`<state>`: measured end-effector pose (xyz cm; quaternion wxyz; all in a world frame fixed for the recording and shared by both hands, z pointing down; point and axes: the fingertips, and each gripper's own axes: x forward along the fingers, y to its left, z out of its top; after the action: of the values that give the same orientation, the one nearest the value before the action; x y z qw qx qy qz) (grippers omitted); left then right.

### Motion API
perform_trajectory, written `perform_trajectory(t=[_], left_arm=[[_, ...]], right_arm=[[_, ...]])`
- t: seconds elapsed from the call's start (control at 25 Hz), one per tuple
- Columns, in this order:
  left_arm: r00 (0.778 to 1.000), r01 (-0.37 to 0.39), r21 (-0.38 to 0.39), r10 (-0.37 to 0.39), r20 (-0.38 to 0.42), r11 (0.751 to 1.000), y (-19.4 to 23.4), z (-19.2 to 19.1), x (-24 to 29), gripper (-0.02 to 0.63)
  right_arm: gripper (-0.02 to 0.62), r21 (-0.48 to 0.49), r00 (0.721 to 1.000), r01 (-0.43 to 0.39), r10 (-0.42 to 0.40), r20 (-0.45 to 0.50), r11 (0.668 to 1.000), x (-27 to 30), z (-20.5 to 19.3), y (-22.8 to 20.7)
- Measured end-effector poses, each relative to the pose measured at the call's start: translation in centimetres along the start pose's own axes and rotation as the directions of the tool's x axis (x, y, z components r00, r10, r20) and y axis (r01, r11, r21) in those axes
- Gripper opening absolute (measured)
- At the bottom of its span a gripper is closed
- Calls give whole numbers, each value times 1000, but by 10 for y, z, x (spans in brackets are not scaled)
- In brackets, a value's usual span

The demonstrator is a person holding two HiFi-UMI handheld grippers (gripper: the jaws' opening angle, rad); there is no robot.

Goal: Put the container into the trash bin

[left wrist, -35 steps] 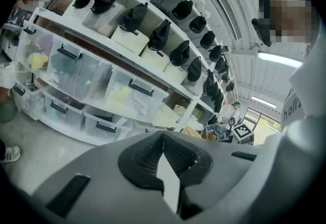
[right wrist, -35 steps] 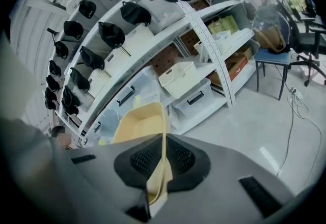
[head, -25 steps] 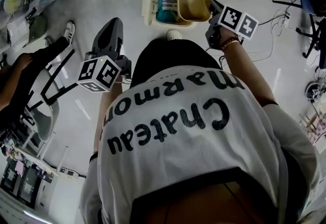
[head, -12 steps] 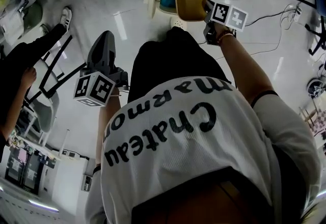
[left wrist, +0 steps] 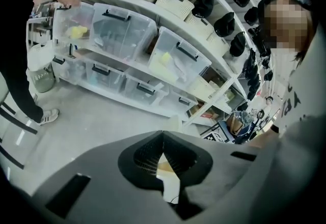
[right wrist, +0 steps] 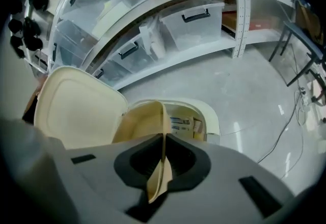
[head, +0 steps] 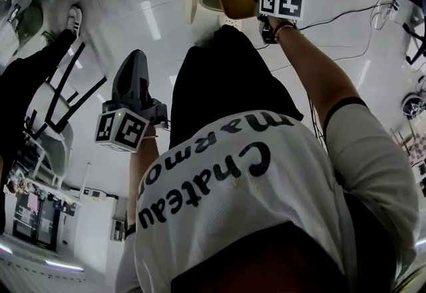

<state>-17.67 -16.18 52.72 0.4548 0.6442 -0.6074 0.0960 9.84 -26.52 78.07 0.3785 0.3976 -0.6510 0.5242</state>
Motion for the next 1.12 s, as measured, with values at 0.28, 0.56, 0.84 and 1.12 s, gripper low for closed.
perform_trajectory(t=[0.28, 0.56, 0.84, 1.12], left_arm=[[1000, -28, -37, 28, 7, 999, 4, -11, 4, 21], [998, -59, -77, 59, -13, 995, 12, -23, 5, 22], [995, -98, -95, 95, -36, 991, 21, -36, 7, 22], [990, -127, -112, 119, -76, 986, 25, -52, 8, 23]], right_arm=[[38, -39, 999, 22, -23, -38, 999, 26, 4, -6], [38, -237, 990, 75, -100, -96, 969, 52, 3, -8], [38, -405, 985, 105, -152, -86, 908, 85, 8, -10], [38, -594, 974, 123, -212, -83, 795, 111, 11, 8]])
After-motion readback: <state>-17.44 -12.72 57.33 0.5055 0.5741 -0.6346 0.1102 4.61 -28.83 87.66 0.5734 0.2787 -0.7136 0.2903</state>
